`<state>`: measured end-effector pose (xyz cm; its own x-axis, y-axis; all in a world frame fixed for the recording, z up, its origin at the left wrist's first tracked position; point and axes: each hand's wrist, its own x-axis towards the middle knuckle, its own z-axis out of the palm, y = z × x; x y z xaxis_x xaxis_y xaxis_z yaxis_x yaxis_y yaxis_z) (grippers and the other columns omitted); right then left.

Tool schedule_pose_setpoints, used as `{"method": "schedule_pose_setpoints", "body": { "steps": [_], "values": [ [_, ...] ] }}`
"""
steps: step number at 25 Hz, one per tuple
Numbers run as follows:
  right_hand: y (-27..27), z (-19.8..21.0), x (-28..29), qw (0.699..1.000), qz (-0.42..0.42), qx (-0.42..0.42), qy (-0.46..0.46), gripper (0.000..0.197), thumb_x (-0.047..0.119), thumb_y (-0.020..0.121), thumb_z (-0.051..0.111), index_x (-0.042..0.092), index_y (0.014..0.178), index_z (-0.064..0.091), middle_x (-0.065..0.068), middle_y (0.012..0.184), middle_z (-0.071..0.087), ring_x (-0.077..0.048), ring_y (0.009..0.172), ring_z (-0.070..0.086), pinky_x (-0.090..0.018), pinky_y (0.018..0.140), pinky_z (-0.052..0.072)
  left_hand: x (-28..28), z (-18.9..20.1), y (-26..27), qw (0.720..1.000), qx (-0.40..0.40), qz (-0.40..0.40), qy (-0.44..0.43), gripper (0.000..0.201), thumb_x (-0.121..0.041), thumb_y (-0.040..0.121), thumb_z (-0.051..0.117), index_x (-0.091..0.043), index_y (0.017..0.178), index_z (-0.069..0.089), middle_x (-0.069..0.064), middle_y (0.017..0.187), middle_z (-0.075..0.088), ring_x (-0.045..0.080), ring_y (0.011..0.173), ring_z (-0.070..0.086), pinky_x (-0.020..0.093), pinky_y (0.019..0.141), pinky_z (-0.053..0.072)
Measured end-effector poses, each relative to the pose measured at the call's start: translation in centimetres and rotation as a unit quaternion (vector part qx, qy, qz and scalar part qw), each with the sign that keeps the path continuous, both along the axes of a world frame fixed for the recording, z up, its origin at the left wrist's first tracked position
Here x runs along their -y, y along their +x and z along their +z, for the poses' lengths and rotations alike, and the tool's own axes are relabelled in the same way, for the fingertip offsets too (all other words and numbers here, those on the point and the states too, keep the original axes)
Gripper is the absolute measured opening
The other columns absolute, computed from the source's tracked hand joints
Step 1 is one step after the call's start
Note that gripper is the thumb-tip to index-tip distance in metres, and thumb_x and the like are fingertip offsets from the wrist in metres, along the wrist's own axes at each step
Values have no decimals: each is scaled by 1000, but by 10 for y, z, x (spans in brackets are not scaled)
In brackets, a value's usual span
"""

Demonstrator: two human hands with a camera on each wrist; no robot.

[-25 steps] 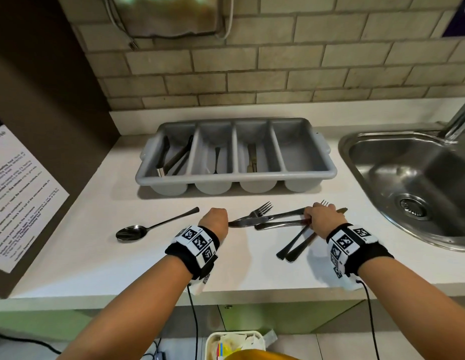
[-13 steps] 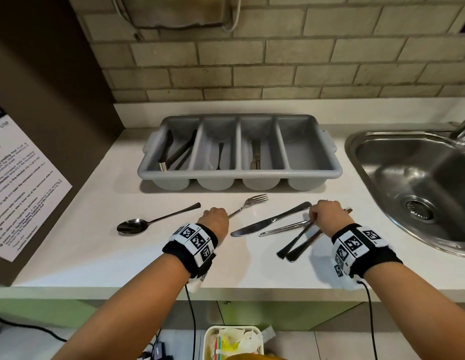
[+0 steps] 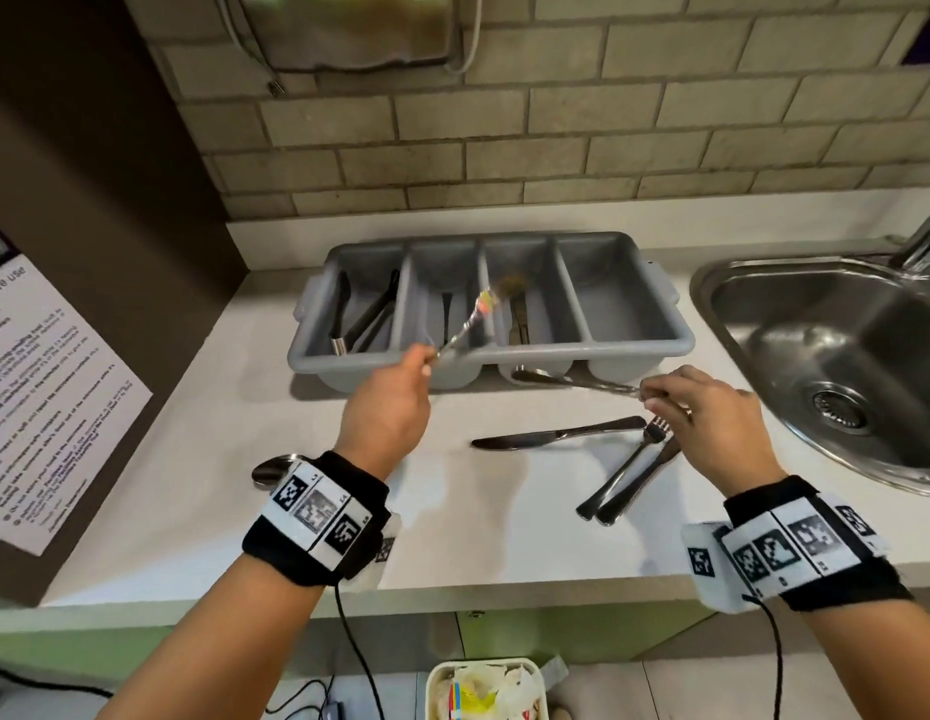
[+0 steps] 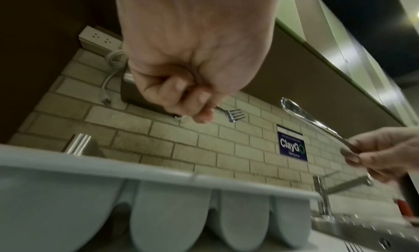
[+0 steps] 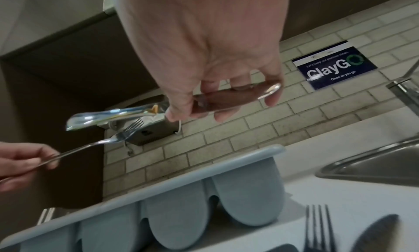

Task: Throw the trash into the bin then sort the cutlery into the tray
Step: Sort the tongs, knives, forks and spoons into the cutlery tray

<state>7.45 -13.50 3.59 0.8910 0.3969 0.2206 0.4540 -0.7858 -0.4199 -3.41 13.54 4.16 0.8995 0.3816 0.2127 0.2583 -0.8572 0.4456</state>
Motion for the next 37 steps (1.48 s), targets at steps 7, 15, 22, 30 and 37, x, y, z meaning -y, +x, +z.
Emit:
{"method": "schedule_pose_setpoints", "body": {
  "steps": [7, 15, 22, 30, 37],
  "values": [
    [34, 26, -35, 998, 19, -14, 50, 16, 24, 95, 46, 14, 104, 53, -6, 79, 62, -31, 75, 58, -36, 65, 44, -27, 41, 67, 985, 67, 106, -116, 29, -14, 95, 38, -16, 121, 52, 21, 104, 66, 39, 97, 61, 42, 80, 49],
    [110, 24, -62, 970, 45, -112, 211, 18, 9, 94, 46, 9, 108, 58, -3, 78, 61, -14, 67, 56, -6, 58, 40, -24, 21, 151, 973, 19, 136, -186, 35, -1, 92, 42, -9, 122, 57, 18, 124, 61, 33, 117, 55, 32, 97, 42],
    [145, 17, -47, 952, 2, -114, 283, 33, -3, 92, 40, 8, 122, 49, -4, 91, 59, 17, 56, 55, 3, 52, 40, 68, 7, 219, 950, -80, -21, -303, 39, 6, 90, 36, 0, 123, 56, 26, 126, 59, 40, 115, 56, 37, 92, 47],
    [164, 6, -26, 932, 19, -167, 321, 38, -6, 90, 40, 15, 121, 49, -4, 94, 60, -11, 64, 52, -23, 63, 43, 100, 21, 256, 941, -174, -77, -279, 29, -7, 93, 43, -8, 117, 60, 15, 118, 61, 29, 106, 60, 30, 75, 51],
    [146, 3, -57, 913, 45, -222, 339, 31, -3, 91, 41, 24, 95, 56, 2, 87, 61, 6, 53, 53, -16, 59, 40, 56, 47, 210, 954, -27, -33, -298, 25, -9, 91, 52, -15, 113, 63, -5, 76, 60, -4, 57, 56, 9, 43, 40]
  ]
}}
